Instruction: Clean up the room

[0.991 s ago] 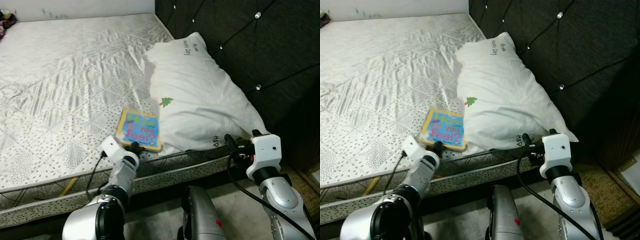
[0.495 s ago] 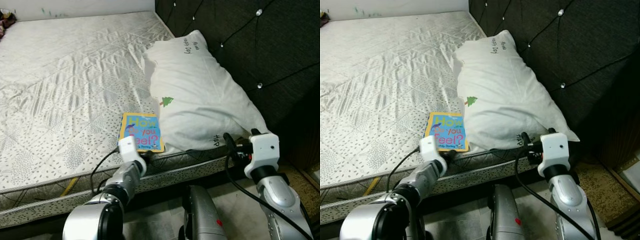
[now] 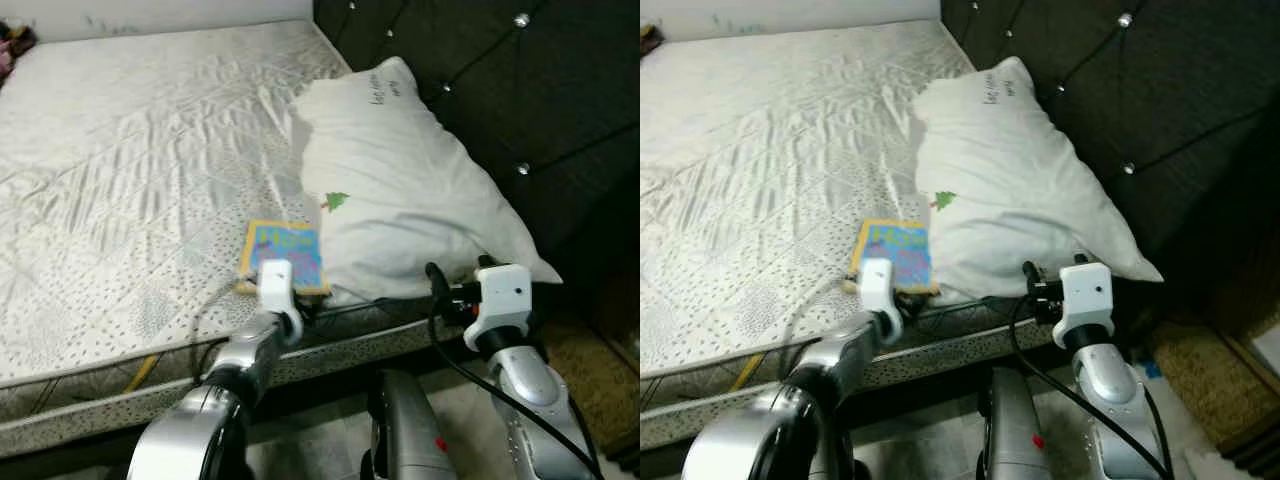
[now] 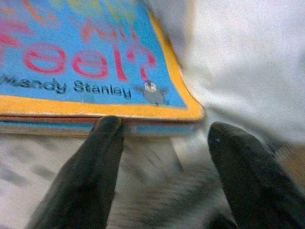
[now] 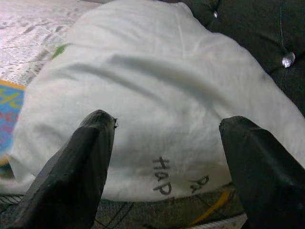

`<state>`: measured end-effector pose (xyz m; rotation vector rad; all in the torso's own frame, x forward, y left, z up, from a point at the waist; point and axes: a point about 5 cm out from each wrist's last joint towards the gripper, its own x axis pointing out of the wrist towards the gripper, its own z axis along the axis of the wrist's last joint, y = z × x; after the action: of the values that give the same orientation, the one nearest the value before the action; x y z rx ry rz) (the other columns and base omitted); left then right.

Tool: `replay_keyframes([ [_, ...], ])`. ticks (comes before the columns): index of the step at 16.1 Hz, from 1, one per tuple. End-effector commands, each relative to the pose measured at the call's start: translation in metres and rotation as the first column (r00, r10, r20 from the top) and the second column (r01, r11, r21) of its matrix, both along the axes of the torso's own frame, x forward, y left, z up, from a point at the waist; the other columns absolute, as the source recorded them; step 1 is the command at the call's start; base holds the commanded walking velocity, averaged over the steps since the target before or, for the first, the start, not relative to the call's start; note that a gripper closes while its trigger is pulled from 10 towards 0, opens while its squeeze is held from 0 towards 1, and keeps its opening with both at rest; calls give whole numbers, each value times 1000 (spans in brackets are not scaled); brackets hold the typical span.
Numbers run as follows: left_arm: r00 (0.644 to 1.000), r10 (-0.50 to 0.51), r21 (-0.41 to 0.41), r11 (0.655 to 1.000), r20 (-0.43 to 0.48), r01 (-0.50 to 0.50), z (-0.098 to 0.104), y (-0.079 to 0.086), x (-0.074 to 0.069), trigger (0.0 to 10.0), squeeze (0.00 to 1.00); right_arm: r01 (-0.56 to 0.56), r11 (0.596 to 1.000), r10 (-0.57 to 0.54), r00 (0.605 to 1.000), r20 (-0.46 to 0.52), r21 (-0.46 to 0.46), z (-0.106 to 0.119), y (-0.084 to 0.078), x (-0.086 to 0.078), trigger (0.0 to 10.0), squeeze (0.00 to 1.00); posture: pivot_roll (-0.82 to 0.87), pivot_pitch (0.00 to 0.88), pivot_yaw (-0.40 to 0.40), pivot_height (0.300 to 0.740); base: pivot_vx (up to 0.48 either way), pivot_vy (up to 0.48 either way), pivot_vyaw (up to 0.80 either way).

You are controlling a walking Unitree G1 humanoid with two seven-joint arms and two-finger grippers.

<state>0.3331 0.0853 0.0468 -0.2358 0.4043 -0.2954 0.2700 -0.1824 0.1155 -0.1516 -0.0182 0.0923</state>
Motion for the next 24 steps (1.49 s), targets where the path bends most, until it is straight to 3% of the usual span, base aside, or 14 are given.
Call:
replay_keyframes([
  [1, 995, 28, 37, 999, 93, -31, 10, 13, 4, 10000, 1000, 5, 1000, -5, 1000, 13, 0, 2, 1, 2, 10000, 0, -76, 69, 23, 539, 0, 0, 0],
  [3, 984, 79, 46, 995, 162, -87, 11, 36, -8, 10000, 1000, 10, 1000, -10, 1000, 12, 11, 0, 2, 4, 10000, 0, -56, 68, 25, 539, 0, 0, 0],
  [5, 988, 40, 42, 998, 151, -47, 8, 34, -13, 10000, 1000, 12, 1000, -12, 1000, 11, 11, -1, 1, 5, 10000, 0, -54, 68, 24, 539, 0, 0, 0],
  [7, 986, -65, 44, 997, 156, 59, 8, 23, -22, 10000, 1000, 11, 1000, -11, 1000, 17, 10, 0, 1, 7, 10000, 0, -55, 67, 25, 539, 0, 0, 0],
  [8, 983, -19, 69, 998, 184, 6, 14, 30, -24, 10000, 1000, 14, 1000, -14, 1000, 21, 7, 1, 0, 8, 10000, 0, -60, 64, 31, 539, 0, 0, 0],
  [10, 941, 223, 95, 963, 254, -253, 27, 67, -26, 10000, 1000, 26, 1000, -26, 999, 22, 1, 0, -4, 7, 10000, 0, -58, 62, 33, 539, 0, 0, 0],
  [11, 923, 268, 107, 946, 274, -307, 29, 81, -27, 10000, 1000, 29, 1000, -29, 999, 21, 1, -1, -5, 6, 10000, 0, -54, 63, 31, 539, 0, 0, 0],
  [12, 926, 293, 150, 931, 239, -333, 23, 99, -25, 10000, 1000, 28, 1000, -28, 999, 17, 1, -3, -3, 5, 10000, 0, -54, 64, 29, 539, 0, 0, 0],
  [14, 942, 298, 177, 930, 156, -323, 15, 111, -14, 10000, 1000, 15, 1000, -15, 1000, 14, 6, -3, 2, 4, 10000, 0, -61, 68, 24, 539, 0, 0, 0],
  [18, 947, 293, 221, 923, 132, -316, 18, 116, -3, 10000, 1000, 25, 1000, -25, 1000, 6, 15, -4, -2, 1, 10000, 0, -72, 81, 26, 539, 0, 0, 0],
  [20, 949, 296, 259, 914, 106, -314, 19, 125, 6, 10000, 1000, 27, 999, -27, 1000, -10, 28, -5, -5, -10, 10000, 0, -81, 110, 29, 539, 0, 0, 0],
  [21, 945, 308, 257, 910, 109, -326, 23, 127, 9, 10000, 153, 41, 998, -39, 998, -39, 43, -9, -8, -18, 10000, 0, -84, 139, 33, 535, 0, 0, 0],
  [22, 944, 310, 257, 909, 112, -329, 24, 128, 10, 10000, 0, 45, 998, -43, 998, -47, 34, -11, -9, -23, 10000, 0, -86, 157, 34, 530, 0, 0, 0],
  [24, 940, 327, 263, 902, 103, -342, 22, 133, 9, 10000, 0, 59, 998, -57, 996, -67, 31, -14, -13, -33, 10000, 0, -91, 188, 34, 530, 0, 0, 0],
])
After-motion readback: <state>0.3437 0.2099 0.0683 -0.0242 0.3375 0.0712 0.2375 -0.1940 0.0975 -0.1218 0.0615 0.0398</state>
